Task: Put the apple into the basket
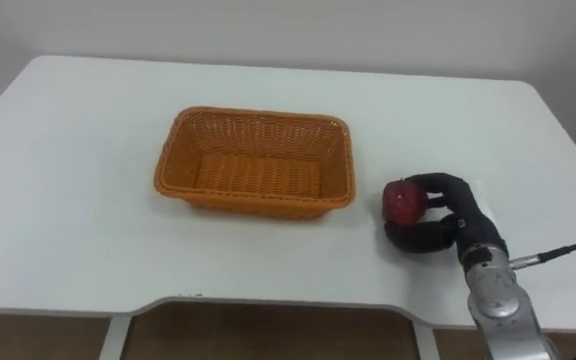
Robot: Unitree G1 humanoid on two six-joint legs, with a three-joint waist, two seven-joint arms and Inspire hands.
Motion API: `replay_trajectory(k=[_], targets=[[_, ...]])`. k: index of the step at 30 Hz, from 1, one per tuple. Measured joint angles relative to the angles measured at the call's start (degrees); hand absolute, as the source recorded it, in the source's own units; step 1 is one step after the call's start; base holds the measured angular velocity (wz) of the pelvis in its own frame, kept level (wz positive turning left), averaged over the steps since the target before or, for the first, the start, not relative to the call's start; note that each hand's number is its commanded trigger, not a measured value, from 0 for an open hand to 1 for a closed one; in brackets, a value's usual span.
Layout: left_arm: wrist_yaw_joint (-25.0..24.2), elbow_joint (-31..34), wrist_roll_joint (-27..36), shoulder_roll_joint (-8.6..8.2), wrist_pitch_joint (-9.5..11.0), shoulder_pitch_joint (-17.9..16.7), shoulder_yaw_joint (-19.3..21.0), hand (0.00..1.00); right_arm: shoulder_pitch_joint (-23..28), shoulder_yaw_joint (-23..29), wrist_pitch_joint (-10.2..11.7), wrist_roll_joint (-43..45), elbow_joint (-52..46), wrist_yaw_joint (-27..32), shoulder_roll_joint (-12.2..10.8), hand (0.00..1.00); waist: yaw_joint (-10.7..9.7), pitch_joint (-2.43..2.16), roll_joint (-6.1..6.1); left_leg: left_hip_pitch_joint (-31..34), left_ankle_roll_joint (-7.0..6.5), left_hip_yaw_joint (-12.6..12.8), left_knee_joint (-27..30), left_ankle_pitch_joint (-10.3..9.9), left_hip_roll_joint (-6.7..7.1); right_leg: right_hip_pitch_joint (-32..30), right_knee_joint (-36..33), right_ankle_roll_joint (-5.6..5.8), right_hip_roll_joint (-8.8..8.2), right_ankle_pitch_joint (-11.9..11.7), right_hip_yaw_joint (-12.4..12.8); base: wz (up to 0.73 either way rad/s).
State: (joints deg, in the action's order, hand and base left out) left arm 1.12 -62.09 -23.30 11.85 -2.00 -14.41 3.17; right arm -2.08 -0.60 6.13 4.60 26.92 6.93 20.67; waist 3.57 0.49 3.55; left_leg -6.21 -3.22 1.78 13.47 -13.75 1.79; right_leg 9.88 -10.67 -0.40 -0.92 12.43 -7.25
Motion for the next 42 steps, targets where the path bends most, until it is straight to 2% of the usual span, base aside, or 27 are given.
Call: replay_trajectory(k=[7, 10, 15, 18, 26, 30, 32, 36, 37, 38, 39, 40, 42], targets=[[1.0, 0.2, 0.1, 0.05, 0.0, 0.7, -0.1, 0.00, -1.7, 0.9, 0.1, -2.4, -9.9, 4.4, 0.0, 1.00, -0.5, 0.00, -0.33, 0.0, 0.00, 0.1, -0.3, 0.0, 0.00, -0.1, 0.0, 0.00, 0.00, 0.0, 0.1, 0.00], [1.1, 0.2, -0.1, 0.04, -0.1, 0.9, 0.0, 0.00, -1.9, 1.3, 0.1, -4.4, -15.7, 5.3, 0.0, 1.00, -0.4, -0.39, -0.42, 0.6, 0.01, 0.1, -0.3, 0.0, 0.04, -0.8, 0.0, 0.00, 0.01, 0.0, 0.1, 0.00], [1.2, 0.2, 0.0, -0.01, -0.2, 1.1, 0.0, 0.00, -2.6, 1.4, 0.1, -4.6, -20.1, 6.4, 0.0, 1.00, -0.1, -0.43, -0.49, 0.5, 0.03, 0.0, -0.3, 0.1, 0.02, -0.8, 0.1, 0.00, 0.00, 0.0, 0.1, 0.00], [1.2, 0.2, -0.1, 0.01, -0.2, 1.1, 0.0, 0.00, -2.6, 1.4, 0.1, -3.7, -22.5, 6.6, 0.0, 1.00, 0.0, -0.28, -0.76, 0.5, 0.02, 0.0, -0.3, 0.1, 0.02, -0.9, 0.1, 0.00, 0.00, 0.0, 0.3, 0.00], [1.2, 0.1, -1.1, -0.60, -0.5, 1.5, 0.0, 0.00, -2.6, 1.2, 0.1, 0.3, -30.5, 5.6, 0.0, 0.97, 0.8, -0.27, -0.92, 0.5, 0.10, 0.2, -0.4, 0.1, -0.08, -0.9, 0.1, 0.00, 0.12, 0.0, 1.0, -0.01], [1.2, -1.0, -1.1, -0.63, -0.5, 2.4, 0.0, 0.00, -4.2, -0.4, 0.1, 2.8, -30.7, 4.4, 0.0, 0.95, 1.5, -0.20, -0.46, 0.6, 0.11, 0.4, -0.4, 0.2, -0.09, -1.0, 0.0, -0.02, 0.13, 0.0, 0.8, -0.03], [1.0, -1.1, -1.1, -0.63, -0.5, 2.5, 0.0, 0.00, -4.8, -1.5, 0.1, 3.0, -30.7, 3.3, 0.0, 0.98, 1.8, -0.28, -0.02, 0.6, 0.11, 0.2, -0.4, 0.1, -0.07, -1.0, 0.0, -0.02, 0.13, 0.0, 0.7, 0.04], [0.4, -1.5, -1.1, -0.64, -0.5, 2.7, -0.1, 0.00, -4.9, -2.8, 0.1, 3.2, -30.7, 1.8, 0.0, 0.99, 3.0, -0.07, 0.26, 1.0, 0.12, -0.2, -0.1, 0.1, -0.01, -1.0, 0.0, -0.03, 0.10, 0.0, 0.2, 0.07], [0.3, -2.1, -1.1, -0.67, -0.5, 3.1, -0.1, 0.00, -5.0, -3.3, 0.0, 3.4, -30.7, 1.4, -0.1, 0.68, 3.3, -0.07, 0.29, 1.0, 0.12, -0.2, 0.0, 0.1, -0.01, -1.0, 0.0, -0.03, 0.09, 0.0, 0.2, 0.00], [0.3, -2.1, -1.1, -0.71, -0.5, 3.1, -0.2, 0.00, -5.4, -4.0, 0.0, 4.2, -30.6, 0.7, -0.1, 0.51, 3.5, -0.04, 0.25, 1.0, 0.12, -0.3, 0.0, 0.1, -0.01, -1.1, 0.1, -0.03, 0.09, 0.0, 0.2, 0.00], [0.3, -2.1, -1.1, -0.74, -0.5, 3.1, -0.2, 0.00, -5.9, -4.7, 0.0, 4.9, -30.5, -0.1, -0.1, 0.12, 3.5, 0.03, 0.15, 1.1, 0.12, -0.3, 0.0, 0.1, -0.01, -1.2, 0.1, -0.03, 0.09, 0.0, 0.2, 0.00], [0.3, -2.1, -1.1, -0.74, -0.5, 3.1, -0.2, 0.00, -6.0, -5.0, 0.0, 5.0, -30.5, -0.6, -0.1, 0.00, 3.6, 0.06, 0.10, 1.2, 0.12, -0.3, 0.0, 0.1, -0.01, -1.2, 0.1, -0.03, 0.09, 0.0, 0.2, 0.03], [0.3, -2.0, -1.1, -0.74, -0.5, 3.4, -0.1, 0.00, -6.0, -5.4, 0.0, 5.5, -30.5, -2.1, -0.1, 0.00, 4.1, 0.08, -0.08, 1.7, 0.12, -0.4, 0.1, 0.1, 0.00, -1.7, 0.1, -0.03, 0.07, 0.0, 0.1, 0.00]])
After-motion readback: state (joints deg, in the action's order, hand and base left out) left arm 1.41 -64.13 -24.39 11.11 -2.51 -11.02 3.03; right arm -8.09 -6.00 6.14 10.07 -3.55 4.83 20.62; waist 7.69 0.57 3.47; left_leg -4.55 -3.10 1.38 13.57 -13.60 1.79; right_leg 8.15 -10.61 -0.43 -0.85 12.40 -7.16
